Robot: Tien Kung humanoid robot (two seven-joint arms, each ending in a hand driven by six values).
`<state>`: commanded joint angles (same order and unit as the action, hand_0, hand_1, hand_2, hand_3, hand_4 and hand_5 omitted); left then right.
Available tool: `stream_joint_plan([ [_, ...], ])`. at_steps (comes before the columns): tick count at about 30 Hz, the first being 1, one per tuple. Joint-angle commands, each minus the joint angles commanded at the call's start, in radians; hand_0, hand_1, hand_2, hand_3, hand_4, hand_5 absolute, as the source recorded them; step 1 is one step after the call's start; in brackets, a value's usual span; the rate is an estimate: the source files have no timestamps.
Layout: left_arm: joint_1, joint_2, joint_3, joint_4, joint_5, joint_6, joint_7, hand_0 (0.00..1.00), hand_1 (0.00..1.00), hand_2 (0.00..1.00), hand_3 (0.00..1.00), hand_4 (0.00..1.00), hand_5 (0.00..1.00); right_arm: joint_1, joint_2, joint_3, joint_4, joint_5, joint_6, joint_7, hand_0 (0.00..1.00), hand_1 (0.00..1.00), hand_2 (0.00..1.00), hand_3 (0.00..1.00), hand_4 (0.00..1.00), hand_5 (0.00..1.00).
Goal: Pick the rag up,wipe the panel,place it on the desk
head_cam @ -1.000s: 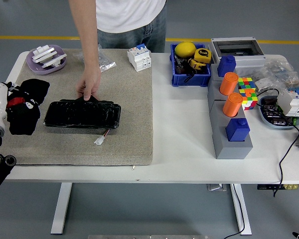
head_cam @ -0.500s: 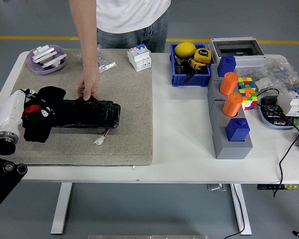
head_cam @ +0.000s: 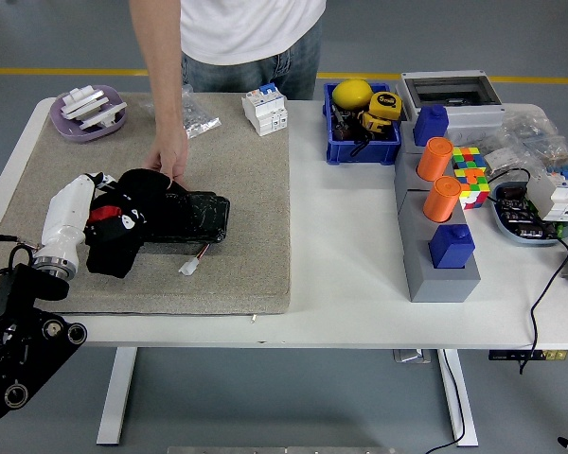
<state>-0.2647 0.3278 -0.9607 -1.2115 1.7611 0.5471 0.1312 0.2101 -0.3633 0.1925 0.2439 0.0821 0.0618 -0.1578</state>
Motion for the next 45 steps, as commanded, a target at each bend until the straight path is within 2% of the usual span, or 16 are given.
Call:
stream_joint_plan([
  [17, -0.026, -0.017, 0.191, -0.064, 0.028, 0.002, 0.032, 0.260, 0.136, 0.454, 0.388, 0.080, 0.002, 0.000, -0.006, 0.018, -0.003, -0.014, -0.001, -0.008, 0.713, 0.667, 0.693, 0.641, 0.998, 0.565],
  [28, -0.045, -0.032, 0.260, -0.084, 0.049, 0.001, 0.054, 0.263, 0.136, 0.455, 0.393, 0.082, 0.002, 0.002, -0.005, 0.031, -0.004, -0.026, -0.002, -0.014, 0.712, 0.668, 0.693, 0.640, 0.998, 0.567],
  [37, -0.048, -0.034, 0.239, -0.073, 0.054, 0.008, 0.065, 0.265, 0.137, 0.457, 0.397, 0.087, 0.002, 0.001, -0.003, 0.033, -0.004, -0.031, -0.003, -0.014, 0.712, 0.667, 0.693, 0.640, 0.998, 0.567],
  [45, -0.042, -0.021, 0.161, -0.026, 0.066, 0.010, 0.085, 0.266, 0.138, 0.458, 0.400, 0.092, 0.002, 0.000, -0.004, 0.038, -0.004, -0.037, -0.003, -0.016, 0.712, 0.667, 0.693, 0.640, 0.998, 0.567],
])
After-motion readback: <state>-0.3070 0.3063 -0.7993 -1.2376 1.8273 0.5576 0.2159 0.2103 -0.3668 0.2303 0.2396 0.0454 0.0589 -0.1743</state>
